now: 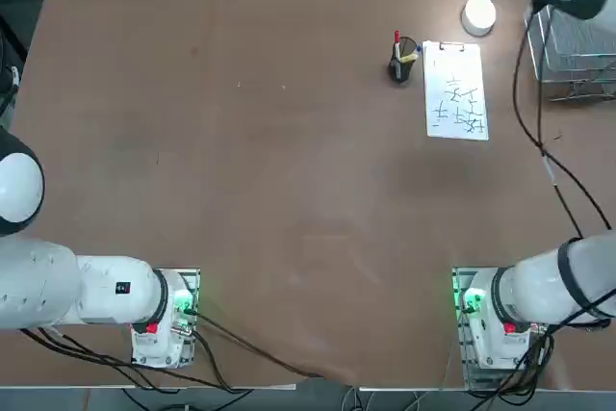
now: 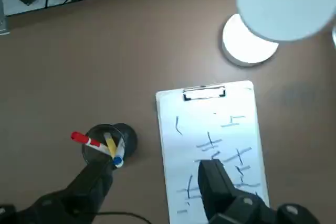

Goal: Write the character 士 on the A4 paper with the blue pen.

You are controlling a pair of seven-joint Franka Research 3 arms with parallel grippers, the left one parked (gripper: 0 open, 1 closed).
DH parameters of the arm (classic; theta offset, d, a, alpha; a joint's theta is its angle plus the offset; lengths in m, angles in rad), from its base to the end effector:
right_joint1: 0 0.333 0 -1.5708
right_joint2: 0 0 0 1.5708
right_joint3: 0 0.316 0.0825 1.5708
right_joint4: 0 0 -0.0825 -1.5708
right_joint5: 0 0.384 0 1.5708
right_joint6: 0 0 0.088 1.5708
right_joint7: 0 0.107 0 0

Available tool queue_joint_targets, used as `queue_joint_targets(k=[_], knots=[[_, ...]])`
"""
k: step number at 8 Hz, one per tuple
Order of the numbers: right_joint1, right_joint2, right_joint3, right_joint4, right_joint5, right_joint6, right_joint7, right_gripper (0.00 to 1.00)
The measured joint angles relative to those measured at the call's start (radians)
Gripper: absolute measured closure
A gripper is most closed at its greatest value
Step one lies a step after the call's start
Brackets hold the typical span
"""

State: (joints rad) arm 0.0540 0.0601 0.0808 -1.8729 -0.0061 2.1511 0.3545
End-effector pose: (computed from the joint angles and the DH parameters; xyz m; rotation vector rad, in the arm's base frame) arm 0.5934 0.0793 0.4992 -3.0539 0.3336 -0.3269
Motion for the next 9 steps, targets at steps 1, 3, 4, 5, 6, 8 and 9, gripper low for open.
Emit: queue_joint_targets(k=[1, 3, 4, 5, 6, 8, 9], knots=[[-0.004, -0.034, -0.032, 0.015, 0.014, -0.072, 0.0, 0.0], [-0.008, -0.083, -0.107, 0.082, 0.068, -0.268, -0.021, 0.0], [-0.009, -0.094, -0.139, 0.131, 0.085, -0.363, -0.059, 0.0], [-0.01, -0.097, -0.168, 0.176, 0.089, -0.434, -0.105, 0.0], [-0.01, -0.097, -0.193, 0.211, 0.09, -0.488, -0.178, 0.0], [-0.01, -0.097, -0.218, 0.267, 0.09, -0.58, -0.277, 0.0], [-0.009, -0.097, -0.219, 0.289, 0.09, -0.597, -0.294, 0.0]])
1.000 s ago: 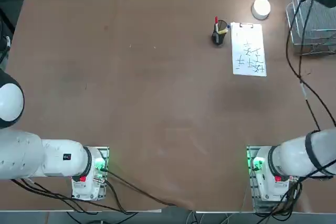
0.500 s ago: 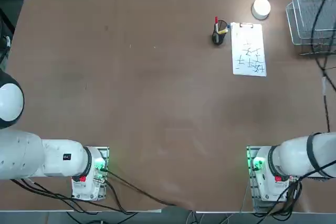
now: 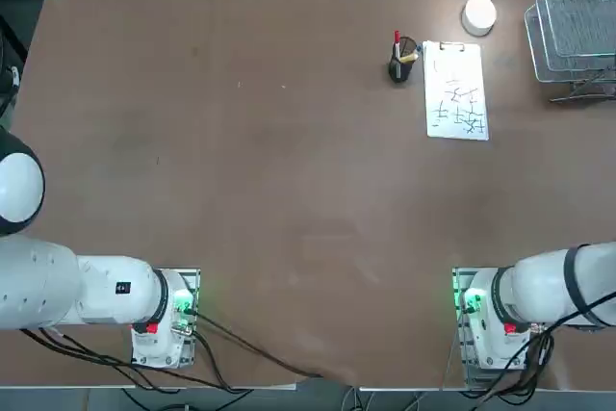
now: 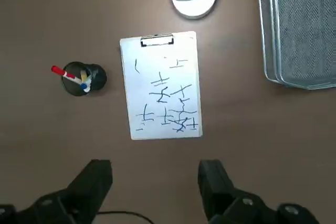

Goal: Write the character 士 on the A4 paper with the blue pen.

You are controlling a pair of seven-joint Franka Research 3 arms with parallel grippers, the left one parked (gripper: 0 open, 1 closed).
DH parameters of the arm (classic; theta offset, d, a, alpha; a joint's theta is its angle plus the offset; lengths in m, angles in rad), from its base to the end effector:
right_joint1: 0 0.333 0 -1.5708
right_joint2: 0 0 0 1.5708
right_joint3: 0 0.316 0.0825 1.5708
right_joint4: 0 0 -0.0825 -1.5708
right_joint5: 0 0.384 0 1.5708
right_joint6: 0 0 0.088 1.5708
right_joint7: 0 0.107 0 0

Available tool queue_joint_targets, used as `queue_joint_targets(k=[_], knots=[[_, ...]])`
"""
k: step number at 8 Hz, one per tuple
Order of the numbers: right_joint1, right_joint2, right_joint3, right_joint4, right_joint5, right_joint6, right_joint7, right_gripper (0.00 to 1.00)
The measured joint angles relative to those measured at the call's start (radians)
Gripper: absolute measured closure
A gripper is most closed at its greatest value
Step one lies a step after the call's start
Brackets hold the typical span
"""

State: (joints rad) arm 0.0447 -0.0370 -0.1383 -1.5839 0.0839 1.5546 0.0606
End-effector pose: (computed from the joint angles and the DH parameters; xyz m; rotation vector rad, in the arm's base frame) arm 0.5399 -0.0431 0.6374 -3.0438 0.2325 -0.0135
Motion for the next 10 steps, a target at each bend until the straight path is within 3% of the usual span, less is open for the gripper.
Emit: queue_joint_targets(k=[5, 10], knots=[[0.043, 0.003, 0.004, 0.015, -0.046, -0.019, -0.047, 0.0], [0.065, 0.018, 0.004, -0.014, -0.08, 0.071, -0.061, 0.0]])
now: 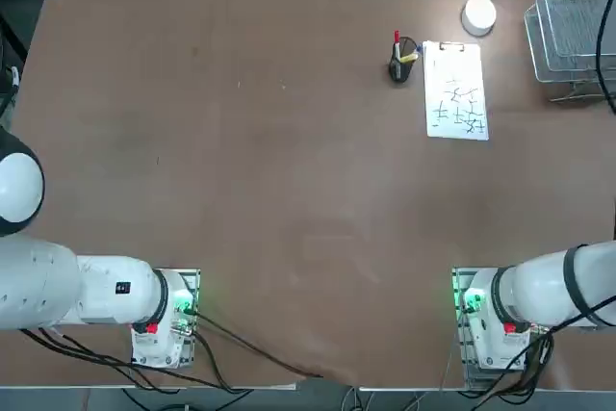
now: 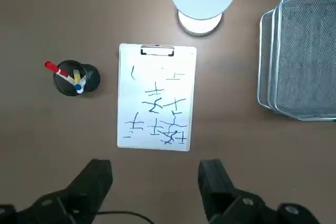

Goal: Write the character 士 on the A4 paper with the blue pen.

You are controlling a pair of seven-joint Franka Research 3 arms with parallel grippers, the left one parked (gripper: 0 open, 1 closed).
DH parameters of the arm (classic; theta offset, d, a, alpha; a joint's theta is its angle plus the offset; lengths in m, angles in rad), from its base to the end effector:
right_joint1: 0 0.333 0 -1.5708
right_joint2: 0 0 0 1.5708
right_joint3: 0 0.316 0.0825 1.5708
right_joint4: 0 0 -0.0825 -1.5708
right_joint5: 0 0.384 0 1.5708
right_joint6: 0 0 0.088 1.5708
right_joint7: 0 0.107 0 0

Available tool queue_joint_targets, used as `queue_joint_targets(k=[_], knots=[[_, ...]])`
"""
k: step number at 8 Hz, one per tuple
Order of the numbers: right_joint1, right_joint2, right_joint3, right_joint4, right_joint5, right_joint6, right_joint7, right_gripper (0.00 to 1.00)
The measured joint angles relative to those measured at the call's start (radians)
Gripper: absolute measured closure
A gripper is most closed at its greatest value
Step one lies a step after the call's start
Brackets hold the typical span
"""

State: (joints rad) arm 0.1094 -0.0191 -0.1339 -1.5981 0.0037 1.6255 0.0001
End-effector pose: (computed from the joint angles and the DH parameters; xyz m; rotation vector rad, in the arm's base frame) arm 0.5539 -0.0139 0.6270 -3.1348 0.0388 -0.0727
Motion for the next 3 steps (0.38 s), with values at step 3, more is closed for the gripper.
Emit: queue_joint_targets(k=[3], knots=[[0.005, 0.0, 0.0, -0.034, 0.0, 0.039, -0.002, 0.0]])
